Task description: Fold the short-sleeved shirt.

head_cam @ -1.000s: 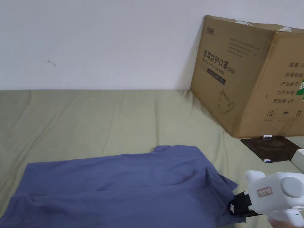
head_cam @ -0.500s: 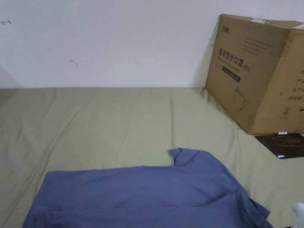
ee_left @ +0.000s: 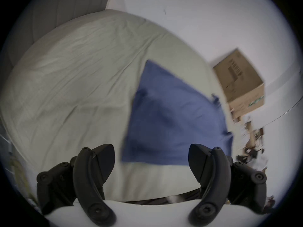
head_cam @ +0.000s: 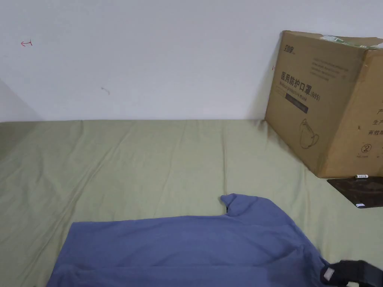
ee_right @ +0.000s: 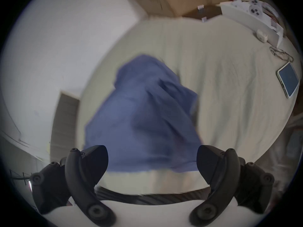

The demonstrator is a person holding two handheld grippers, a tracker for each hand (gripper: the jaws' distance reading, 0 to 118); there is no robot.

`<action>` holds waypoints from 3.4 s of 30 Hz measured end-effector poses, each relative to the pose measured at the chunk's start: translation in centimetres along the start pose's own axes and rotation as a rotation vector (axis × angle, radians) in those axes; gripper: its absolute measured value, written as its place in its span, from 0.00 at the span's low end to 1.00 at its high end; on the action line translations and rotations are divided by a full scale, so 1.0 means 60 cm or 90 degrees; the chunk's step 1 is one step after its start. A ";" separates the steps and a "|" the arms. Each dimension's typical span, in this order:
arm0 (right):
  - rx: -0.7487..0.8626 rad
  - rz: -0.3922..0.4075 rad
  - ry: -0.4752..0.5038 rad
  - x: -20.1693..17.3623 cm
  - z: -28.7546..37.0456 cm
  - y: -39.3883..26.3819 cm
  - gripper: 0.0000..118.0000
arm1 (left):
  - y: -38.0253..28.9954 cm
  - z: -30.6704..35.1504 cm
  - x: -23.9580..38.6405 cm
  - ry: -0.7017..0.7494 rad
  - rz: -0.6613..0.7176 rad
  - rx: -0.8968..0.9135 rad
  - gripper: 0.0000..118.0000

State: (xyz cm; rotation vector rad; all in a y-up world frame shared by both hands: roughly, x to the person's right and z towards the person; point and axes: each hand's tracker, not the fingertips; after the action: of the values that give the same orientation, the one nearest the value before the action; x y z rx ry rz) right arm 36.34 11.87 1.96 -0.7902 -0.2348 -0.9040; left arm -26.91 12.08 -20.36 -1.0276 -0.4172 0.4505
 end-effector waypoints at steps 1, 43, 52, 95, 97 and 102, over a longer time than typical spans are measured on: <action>0.040 0.004 0.036 -0.026 0.014 -0.008 0.93 | 0.000 0.012 0.017 -0.043 0.001 0.033 0.86; 0.358 0.346 0.074 -0.217 -0.176 -0.058 0.00 | 0.297 -0.453 0.007 0.220 -0.230 -0.187 1.00; 0.300 0.308 0.057 -0.182 -0.193 -0.072 0.00 | 0.246 -0.423 0.038 0.223 -0.291 -0.055 0.92; -0.069 0.335 -0.165 -0.129 -0.418 0.303 0.00 | 0.201 -0.268 0.078 0.134 -0.323 0.010 0.02; -0.007 0.326 -0.164 -0.132 -0.380 0.300 0.00 | 0.203 -0.257 0.075 0.129 -0.306 0.015 0.02; 0.100 0.274 -0.116 -0.151 -0.298 0.318 0.00 | 0.224 -0.232 0.082 0.116 -0.278 0.059 0.02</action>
State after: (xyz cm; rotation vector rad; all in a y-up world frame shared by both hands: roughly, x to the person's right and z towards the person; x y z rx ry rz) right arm 43.15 11.84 -24.85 -0.7393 -0.2784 -0.4038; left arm -17.61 10.70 -38.01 -0.8489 -0.4387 -0.0143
